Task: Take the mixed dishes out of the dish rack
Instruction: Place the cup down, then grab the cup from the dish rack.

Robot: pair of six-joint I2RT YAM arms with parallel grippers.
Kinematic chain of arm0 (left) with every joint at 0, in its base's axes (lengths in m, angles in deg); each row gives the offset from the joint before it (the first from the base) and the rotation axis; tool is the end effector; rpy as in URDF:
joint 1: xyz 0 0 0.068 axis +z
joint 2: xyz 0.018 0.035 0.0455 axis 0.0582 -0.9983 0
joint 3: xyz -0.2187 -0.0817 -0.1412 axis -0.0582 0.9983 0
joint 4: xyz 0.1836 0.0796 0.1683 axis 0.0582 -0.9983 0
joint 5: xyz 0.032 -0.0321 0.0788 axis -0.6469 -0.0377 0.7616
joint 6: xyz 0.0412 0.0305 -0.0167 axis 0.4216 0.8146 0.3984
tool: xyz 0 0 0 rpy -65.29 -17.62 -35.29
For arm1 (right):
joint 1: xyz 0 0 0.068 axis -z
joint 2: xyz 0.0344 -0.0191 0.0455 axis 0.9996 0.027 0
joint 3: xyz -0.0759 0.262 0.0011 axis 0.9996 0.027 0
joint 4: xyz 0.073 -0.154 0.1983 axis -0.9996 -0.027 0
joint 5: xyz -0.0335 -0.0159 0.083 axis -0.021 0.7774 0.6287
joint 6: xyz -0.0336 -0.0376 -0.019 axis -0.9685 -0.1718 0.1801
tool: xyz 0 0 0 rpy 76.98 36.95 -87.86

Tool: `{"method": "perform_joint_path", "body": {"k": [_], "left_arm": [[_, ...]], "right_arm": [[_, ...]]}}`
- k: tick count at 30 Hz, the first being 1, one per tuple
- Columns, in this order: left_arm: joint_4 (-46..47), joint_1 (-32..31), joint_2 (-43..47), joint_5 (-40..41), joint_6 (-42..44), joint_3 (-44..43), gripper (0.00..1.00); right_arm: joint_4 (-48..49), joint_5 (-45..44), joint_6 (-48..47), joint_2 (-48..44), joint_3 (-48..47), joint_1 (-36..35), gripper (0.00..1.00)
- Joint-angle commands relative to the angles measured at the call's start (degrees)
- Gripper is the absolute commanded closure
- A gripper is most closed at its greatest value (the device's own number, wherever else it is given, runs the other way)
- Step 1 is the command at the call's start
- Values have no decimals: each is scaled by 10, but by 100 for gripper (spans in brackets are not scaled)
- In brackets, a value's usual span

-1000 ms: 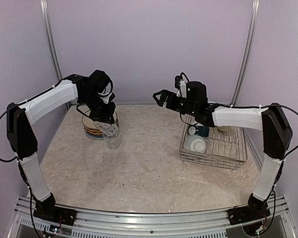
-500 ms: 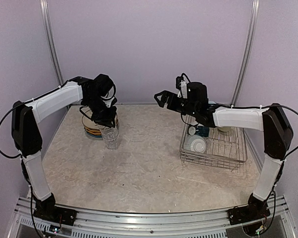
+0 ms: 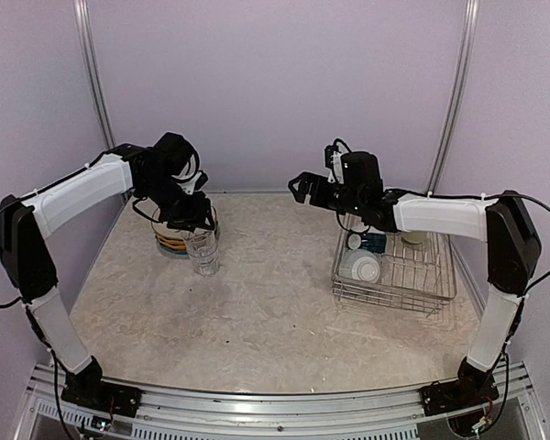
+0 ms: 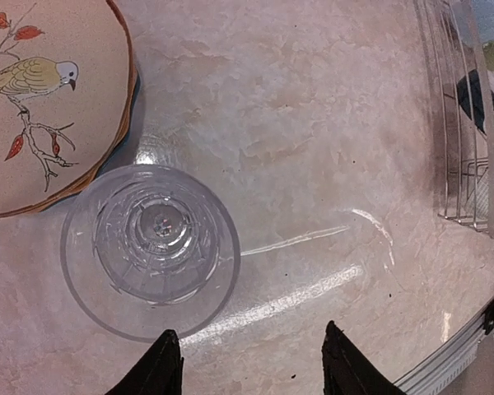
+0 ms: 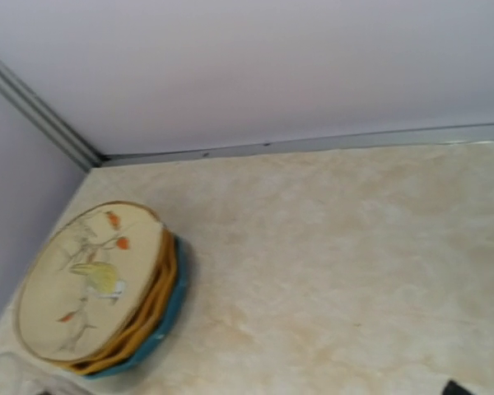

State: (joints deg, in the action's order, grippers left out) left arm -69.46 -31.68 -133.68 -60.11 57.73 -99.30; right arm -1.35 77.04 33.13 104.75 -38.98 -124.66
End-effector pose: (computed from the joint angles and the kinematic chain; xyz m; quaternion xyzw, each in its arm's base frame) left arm 0.3240 -0.1805 0.3075 0.1063 0.9652 -0.1524 0.1842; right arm 0.3536 0.2592 0.2774 -0.0093 0.7990 0.3533 0.4866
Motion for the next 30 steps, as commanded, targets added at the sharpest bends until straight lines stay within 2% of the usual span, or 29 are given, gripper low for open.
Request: {"method": "perform_joint_path", "body": {"k": [1, 7, 13, 22, 30], "left_arm": [[101, 30, 85, -78, -3, 58, 42], [195, 80, 164, -170, -35, 124, 34], [225, 113, 186, -213, -56, 142, 33], [233, 131, 174, -245, -67, 144, 32], [236, 146, 162, -253, -69, 146, 32]], "right_arm": [[-90, -61, -26, -5, -40, 8, 0], [-200, -127, -34, -3, -79, 27, 0], [-315, -198, -34, 0, -113, 59, 0], [-356, -222, -39, 7, -131, 130, 0], [-417, -254, -42, 78, -217, 179, 0]]}}
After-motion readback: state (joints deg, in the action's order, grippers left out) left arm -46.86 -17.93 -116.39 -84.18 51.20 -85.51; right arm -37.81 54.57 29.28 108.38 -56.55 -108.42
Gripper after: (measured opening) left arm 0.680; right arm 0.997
